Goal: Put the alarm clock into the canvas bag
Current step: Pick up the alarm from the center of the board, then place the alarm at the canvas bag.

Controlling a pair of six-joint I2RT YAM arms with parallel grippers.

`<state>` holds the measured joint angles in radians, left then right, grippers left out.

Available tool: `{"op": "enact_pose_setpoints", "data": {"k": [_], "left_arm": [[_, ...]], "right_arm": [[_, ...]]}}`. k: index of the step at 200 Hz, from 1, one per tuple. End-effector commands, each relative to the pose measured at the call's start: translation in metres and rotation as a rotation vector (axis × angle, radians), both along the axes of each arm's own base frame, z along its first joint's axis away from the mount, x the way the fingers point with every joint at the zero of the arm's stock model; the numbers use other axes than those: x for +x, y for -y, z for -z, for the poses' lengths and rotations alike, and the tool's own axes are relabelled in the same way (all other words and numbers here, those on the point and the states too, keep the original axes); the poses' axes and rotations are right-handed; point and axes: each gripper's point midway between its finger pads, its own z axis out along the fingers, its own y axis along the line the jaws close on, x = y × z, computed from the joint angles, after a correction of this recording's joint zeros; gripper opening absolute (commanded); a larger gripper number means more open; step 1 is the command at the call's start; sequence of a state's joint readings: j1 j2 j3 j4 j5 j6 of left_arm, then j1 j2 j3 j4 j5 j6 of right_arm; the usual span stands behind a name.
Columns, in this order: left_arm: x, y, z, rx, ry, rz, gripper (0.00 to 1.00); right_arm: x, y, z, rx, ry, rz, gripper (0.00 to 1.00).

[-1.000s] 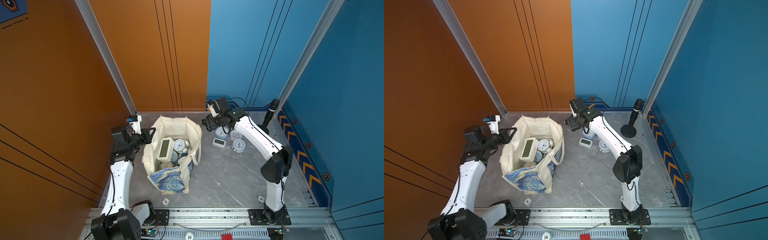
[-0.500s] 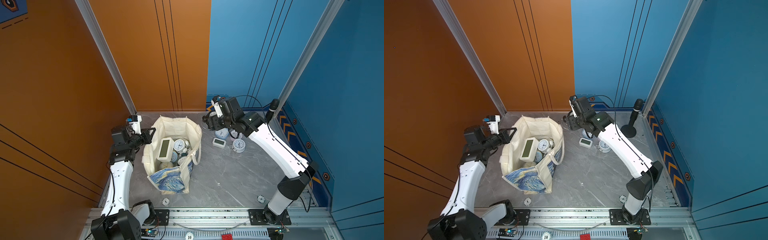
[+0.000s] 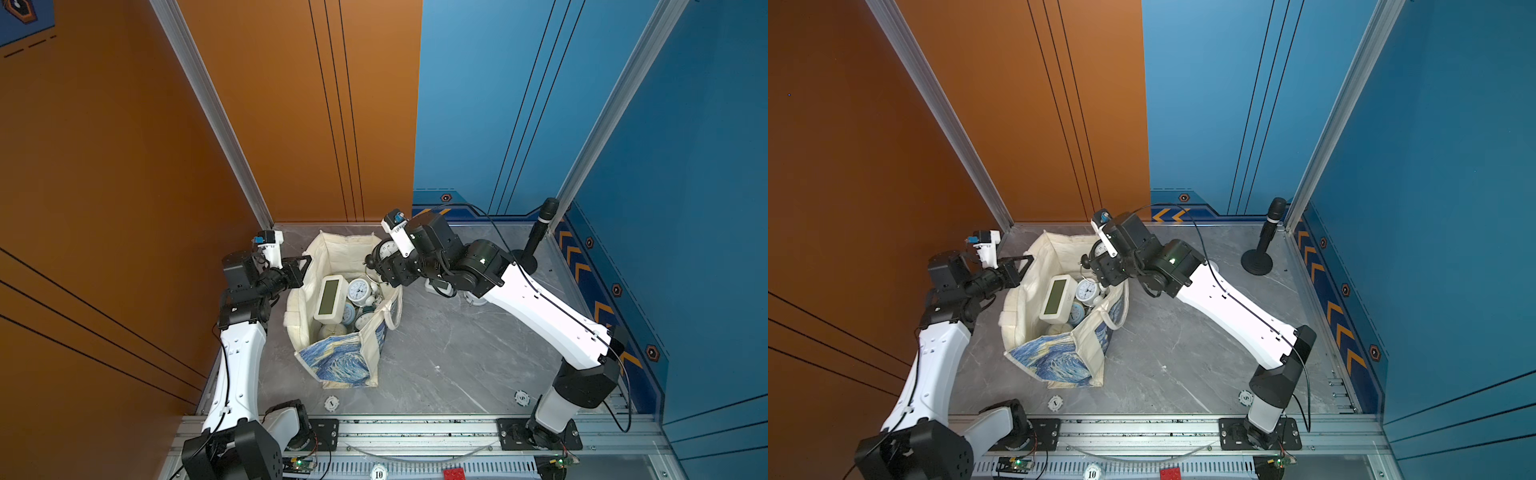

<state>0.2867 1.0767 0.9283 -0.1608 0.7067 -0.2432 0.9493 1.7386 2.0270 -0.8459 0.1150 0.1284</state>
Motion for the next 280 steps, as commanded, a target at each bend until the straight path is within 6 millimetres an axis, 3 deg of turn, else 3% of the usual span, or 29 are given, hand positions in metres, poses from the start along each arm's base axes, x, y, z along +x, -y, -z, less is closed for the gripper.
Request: {"op": "enact_pose_setpoints", "data": {"k": [1, 54, 140, 147, 150, 168, 217, 280], "left_arm": [[-0.003, 0.001, -0.015, 0.027, 0.066, 0.002, 0.0], [-0.003, 0.001, -0.015, 0.026, 0.066, 0.003, 0.0], [-0.003, 0.002, -0.015, 0.028, 0.068, 0.006, 0.0], [-0.003, 0.002, -0.014, 0.027, 0.066, 0.007, 0.0], [-0.003, 0.002, -0.014, 0.027, 0.065, 0.006, 0.0], [-0.003, 0.002, -0.014, 0.027, 0.066, 0.006, 0.0], [-0.002, 0.001, -0.014, 0.027, 0.064, 0.007, 0.0], [-0.002, 0.001, -0.014, 0.027, 0.063, 0.006, 0.0]], "right_arm": [[-0.011, -0.032, -0.009, 0.073, -0.012, -0.067, 0.74], [-0.031, -0.074, 0.02, 0.053, -0.073, -0.153, 0.74], [-0.054, -0.127, 0.095, 0.004, -0.261, -0.273, 0.73], [-0.056, -0.129, 0.094, 0.007, -0.267, -0.281, 0.73], [-0.056, -0.133, 0.108, -0.013, -0.286, -0.281, 0.73], [-0.06, -0.14, 0.127, -0.039, -0.327, -0.296, 0.73], [-0.063, -0.138, 0.19, -0.225, -0.366, -0.283, 0.72], [-0.055, -0.114, 0.26, -0.465, -0.399, -0.237, 0.74]]}}
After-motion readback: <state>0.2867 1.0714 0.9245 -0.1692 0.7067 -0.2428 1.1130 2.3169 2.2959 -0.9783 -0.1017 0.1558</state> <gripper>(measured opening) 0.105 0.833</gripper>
